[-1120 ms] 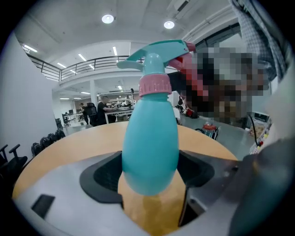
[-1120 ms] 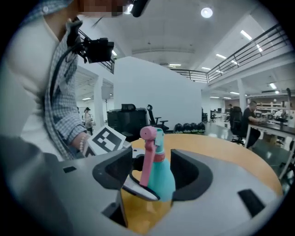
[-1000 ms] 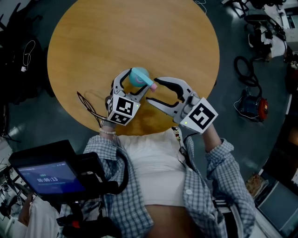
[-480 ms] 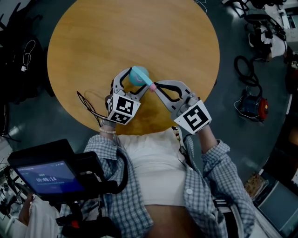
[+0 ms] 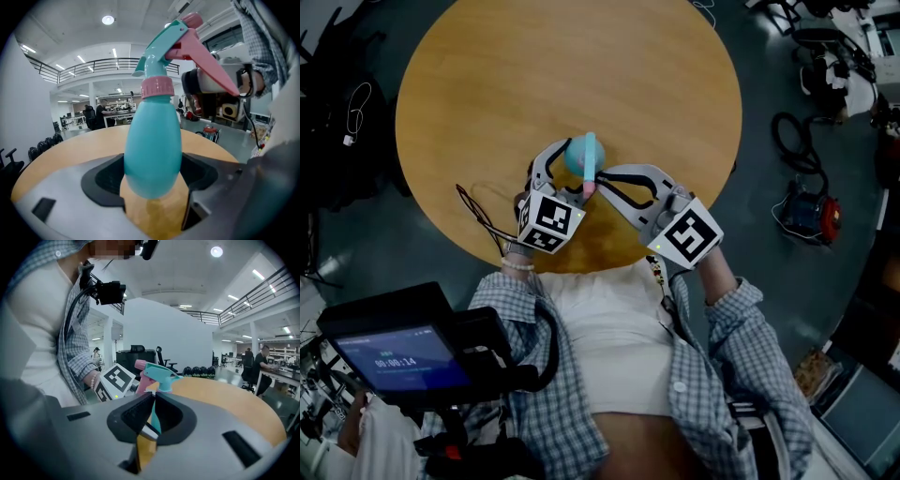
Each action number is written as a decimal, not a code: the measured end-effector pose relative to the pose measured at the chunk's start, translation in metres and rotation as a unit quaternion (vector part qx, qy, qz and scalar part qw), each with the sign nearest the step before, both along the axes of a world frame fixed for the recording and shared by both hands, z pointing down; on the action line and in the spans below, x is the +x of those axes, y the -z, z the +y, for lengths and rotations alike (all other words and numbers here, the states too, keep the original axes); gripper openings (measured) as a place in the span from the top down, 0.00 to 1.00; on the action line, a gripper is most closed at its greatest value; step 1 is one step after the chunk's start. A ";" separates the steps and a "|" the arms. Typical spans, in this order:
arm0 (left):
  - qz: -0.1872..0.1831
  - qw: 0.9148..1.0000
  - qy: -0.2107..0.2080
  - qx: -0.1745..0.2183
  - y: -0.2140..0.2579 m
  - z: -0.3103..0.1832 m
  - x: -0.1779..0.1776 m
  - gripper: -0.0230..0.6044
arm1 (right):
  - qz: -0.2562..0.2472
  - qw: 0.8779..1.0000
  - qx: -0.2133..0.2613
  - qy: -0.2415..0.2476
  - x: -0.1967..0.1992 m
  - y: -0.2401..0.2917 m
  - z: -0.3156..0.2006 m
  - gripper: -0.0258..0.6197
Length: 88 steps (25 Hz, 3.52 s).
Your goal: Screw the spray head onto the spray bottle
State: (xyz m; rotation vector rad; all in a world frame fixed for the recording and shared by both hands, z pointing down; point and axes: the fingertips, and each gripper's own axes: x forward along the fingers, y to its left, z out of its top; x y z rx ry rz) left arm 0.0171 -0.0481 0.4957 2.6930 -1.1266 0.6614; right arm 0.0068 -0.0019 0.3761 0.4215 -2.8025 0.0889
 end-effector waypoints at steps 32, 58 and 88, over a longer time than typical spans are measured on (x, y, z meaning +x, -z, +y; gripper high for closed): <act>-0.009 1.000 0.019 0.017 0.009 -0.003 -0.002 0.37 | 0.000 0.991 0.063 -0.118 -0.015 -0.003 -0.022 0.77; 0.031 0.988 -0.150 -0.017 0.013 0.034 0.020 0.37 | 0.056 0.979 0.031 0.194 -0.012 -0.001 0.004 0.77; 0.043 0.979 -0.195 -0.050 0.012 0.044 0.027 0.37 | 0.048 0.983 0.022 0.178 -0.012 -0.003 0.007 0.76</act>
